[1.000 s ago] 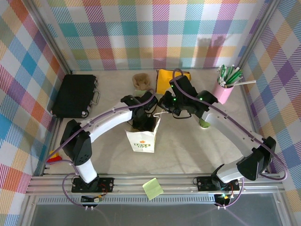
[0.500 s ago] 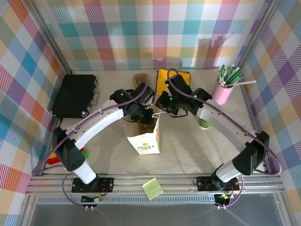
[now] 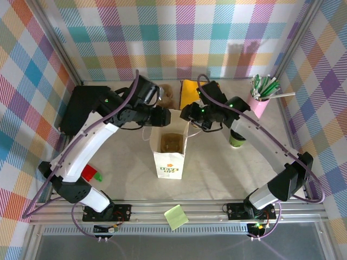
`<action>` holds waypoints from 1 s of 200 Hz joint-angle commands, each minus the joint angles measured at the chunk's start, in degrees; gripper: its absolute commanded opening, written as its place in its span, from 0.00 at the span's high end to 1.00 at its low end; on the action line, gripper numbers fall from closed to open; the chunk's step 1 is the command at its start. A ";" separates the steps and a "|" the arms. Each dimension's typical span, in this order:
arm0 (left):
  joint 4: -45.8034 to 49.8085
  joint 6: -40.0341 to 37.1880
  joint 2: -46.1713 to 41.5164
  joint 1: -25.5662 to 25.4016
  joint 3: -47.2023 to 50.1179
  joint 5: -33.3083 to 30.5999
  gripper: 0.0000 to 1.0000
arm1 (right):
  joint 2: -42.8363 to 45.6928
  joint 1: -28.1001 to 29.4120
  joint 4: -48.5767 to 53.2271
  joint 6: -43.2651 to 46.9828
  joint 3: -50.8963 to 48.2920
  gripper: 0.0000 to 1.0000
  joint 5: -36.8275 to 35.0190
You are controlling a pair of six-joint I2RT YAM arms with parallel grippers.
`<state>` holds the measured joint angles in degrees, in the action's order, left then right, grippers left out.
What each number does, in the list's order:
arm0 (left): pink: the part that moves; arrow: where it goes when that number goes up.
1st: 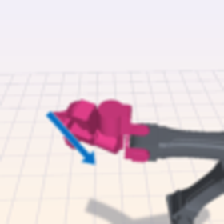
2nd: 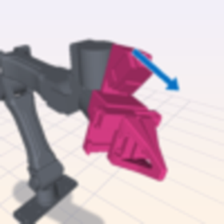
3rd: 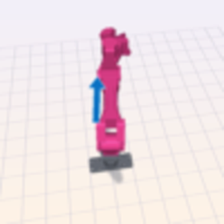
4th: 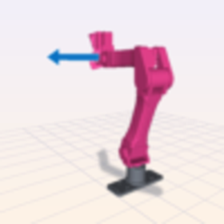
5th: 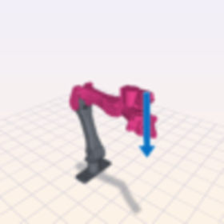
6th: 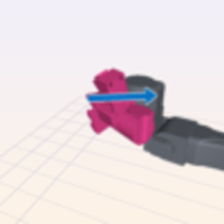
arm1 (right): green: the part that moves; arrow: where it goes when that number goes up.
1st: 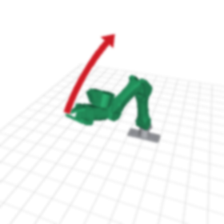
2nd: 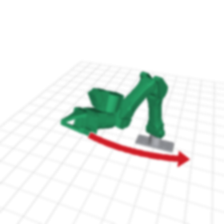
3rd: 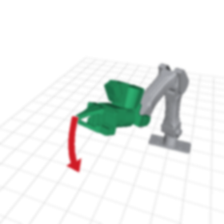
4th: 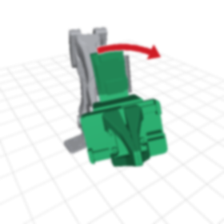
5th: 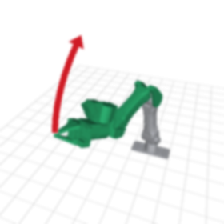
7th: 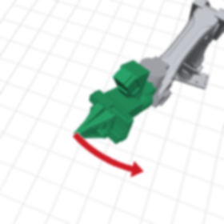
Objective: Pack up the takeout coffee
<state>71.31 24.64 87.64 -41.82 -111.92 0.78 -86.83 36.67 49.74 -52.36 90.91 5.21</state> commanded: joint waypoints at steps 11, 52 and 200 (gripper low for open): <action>2.44 -1.63 -1.42 1.45 -2.44 -7.85 0.42 | 0.14 -2.71 4.56 7.96 4.86 0.40 2.28; -0.76 -4.69 -3.92 5.79 3.60 -7.50 0.33 | 4.31 -7.69 7.23 13.12 5.31 0.35 0.87; -15.87 3.27 -9.67 5.44 25.24 2.31 0.51 | 18.56 -21.12 15.16 26.97 -6.70 0.21 -6.26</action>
<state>56.75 25.45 78.37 -35.51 -88.07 2.39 -69.91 16.93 63.24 -29.87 85.65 -2.35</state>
